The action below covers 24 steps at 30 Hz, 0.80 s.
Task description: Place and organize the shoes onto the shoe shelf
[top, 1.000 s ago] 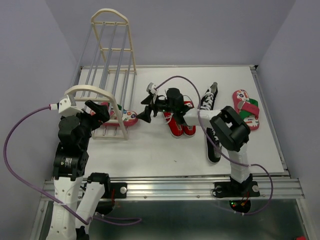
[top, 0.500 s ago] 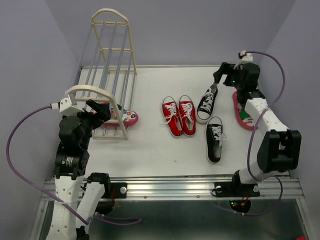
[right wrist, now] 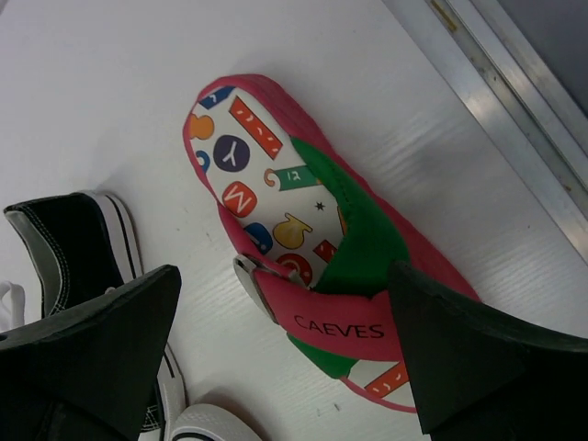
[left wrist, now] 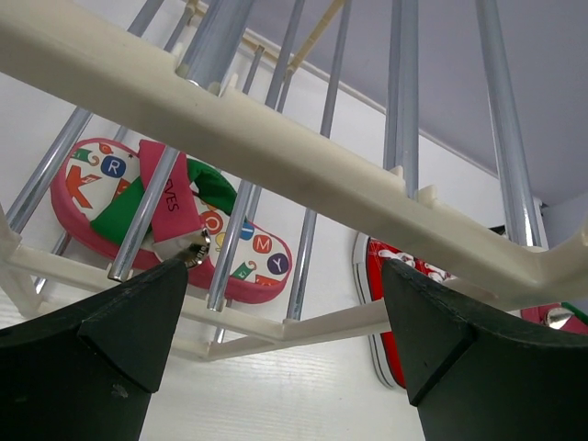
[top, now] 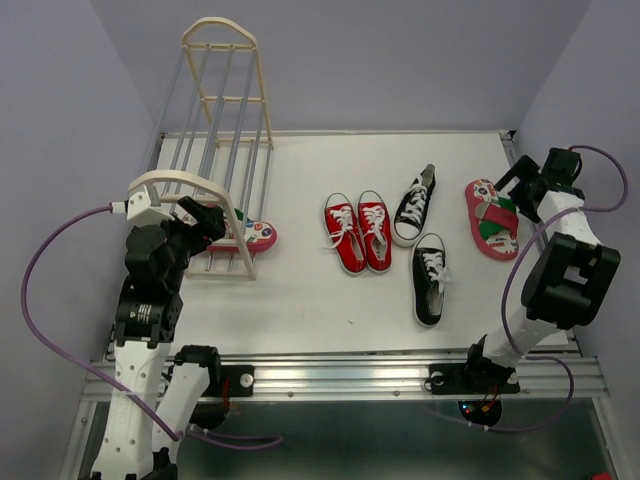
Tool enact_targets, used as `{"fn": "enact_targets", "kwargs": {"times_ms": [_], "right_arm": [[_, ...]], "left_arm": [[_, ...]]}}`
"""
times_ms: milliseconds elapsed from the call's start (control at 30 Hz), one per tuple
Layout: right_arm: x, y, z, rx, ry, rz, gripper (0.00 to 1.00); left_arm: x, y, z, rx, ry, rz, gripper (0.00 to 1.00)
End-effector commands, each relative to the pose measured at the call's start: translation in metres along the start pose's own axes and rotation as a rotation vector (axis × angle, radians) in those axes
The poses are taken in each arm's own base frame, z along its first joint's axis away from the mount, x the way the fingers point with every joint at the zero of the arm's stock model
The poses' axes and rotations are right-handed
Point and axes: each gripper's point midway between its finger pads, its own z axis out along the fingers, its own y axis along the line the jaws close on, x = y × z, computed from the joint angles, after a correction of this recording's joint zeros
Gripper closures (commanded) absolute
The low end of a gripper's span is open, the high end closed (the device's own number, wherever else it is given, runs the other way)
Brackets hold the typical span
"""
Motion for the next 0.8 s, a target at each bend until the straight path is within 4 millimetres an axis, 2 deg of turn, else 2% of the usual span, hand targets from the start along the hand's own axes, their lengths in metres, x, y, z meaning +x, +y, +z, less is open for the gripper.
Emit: {"fn": "enact_targets", "kwargs": {"times_ms": [0,167,200,267,467,533,667,700,767], "right_arm": [[0.002,-0.03,-0.004,0.075,0.007,0.124,0.0],[0.017,-0.06,0.009,0.104,0.019,0.209,0.0],[0.011,-0.065,0.011,0.097,-0.015,0.232,0.0],[0.01,-0.068,0.013,0.072,-0.032,0.255,0.0],[0.009,-0.094,0.01,0.153,-0.082,0.305,0.0],[0.018,-0.093,0.01,0.146,-0.063,0.317,0.0],[0.041,-0.067,0.009,-0.005,0.02,0.373,0.0],[0.052,-0.059,0.005,-0.054,0.045,0.388,0.0],[0.058,-0.051,-0.002,-0.103,0.046,0.398,0.0]], "left_arm": [[-0.011,-0.007,0.002,0.034,-0.041,-0.003,0.01],[-0.006,-0.009,0.008,0.045,-0.021,0.001,0.01],[-0.003,-0.013,0.008,0.068,-0.004,0.002,0.01],[0.0,-0.012,0.012,0.062,0.013,0.006,0.01],[0.002,-0.012,0.013,0.064,0.018,0.006,0.01],[0.0,-0.013,0.012,0.068,0.012,0.004,0.01],[0.0,-0.014,0.012,0.08,0.016,0.003,0.01],[0.0,-0.014,0.013,0.08,0.013,0.004,0.01],[0.001,-0.015,0.013,0.09,0.018,0.004,0.01]]}}
